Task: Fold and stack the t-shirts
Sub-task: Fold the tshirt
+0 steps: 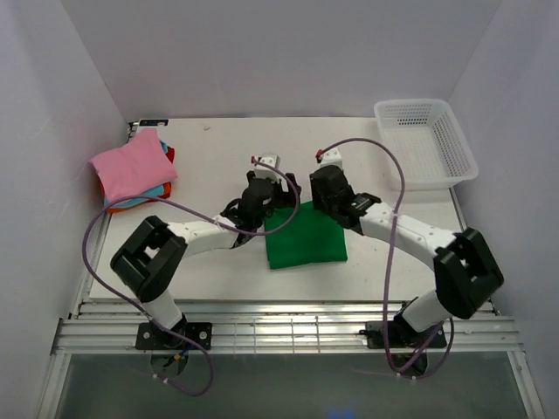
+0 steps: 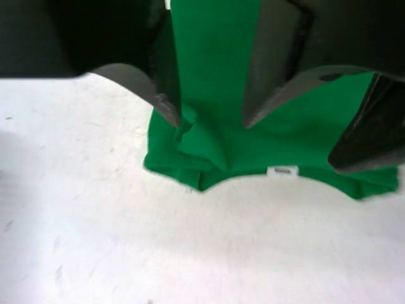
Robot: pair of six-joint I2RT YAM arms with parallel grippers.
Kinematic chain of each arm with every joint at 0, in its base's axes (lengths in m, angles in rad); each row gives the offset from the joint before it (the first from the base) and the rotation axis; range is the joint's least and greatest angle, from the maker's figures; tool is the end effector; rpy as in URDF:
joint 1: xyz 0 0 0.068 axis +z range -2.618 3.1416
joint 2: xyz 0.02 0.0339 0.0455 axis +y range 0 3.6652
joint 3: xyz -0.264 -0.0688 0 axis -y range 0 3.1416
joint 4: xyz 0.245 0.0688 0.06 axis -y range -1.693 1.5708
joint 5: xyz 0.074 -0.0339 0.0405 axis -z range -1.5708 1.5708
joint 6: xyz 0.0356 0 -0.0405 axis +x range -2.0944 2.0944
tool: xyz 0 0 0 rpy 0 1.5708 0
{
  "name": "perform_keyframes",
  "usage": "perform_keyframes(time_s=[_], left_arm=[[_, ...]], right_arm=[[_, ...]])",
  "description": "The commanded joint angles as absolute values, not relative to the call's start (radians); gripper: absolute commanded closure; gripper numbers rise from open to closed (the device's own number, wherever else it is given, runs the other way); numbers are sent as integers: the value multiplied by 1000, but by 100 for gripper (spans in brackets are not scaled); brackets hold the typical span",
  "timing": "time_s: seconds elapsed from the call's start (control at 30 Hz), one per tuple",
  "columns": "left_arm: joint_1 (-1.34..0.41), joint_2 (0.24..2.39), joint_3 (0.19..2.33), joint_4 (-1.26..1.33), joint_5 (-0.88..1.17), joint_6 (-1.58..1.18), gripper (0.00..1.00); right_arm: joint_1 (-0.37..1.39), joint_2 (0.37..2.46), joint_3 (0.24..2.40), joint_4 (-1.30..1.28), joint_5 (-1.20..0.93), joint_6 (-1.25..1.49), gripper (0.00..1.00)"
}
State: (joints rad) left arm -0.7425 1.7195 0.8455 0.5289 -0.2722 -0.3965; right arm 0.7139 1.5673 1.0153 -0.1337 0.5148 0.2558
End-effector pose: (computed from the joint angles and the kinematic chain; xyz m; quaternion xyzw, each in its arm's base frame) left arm 0.2749 -0.2392 0.1886 0.0626 0.8118 -0.2138 0.5398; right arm 0.2688 0.2096 0.2336 -0.0922 0.8758 -0.0105 0.4736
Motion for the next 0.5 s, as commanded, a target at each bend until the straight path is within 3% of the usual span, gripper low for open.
perform_keyframes(time_s=[0.0, 0.2, 0.47], left_arm=[[-745, 1545, 943, 332, -478, -343, 2], [-744, 1549, 925, -67, -493, -533, 2], [-744, 1572, 758, -72, -249, -669, 2]], right_arm=[[716, 1372, 1002, -104, 571, 198, 48], [719, 1172, 913, -147, 534, 201, 41], [724, 1071, 836, -189, 503, 248, 40]])
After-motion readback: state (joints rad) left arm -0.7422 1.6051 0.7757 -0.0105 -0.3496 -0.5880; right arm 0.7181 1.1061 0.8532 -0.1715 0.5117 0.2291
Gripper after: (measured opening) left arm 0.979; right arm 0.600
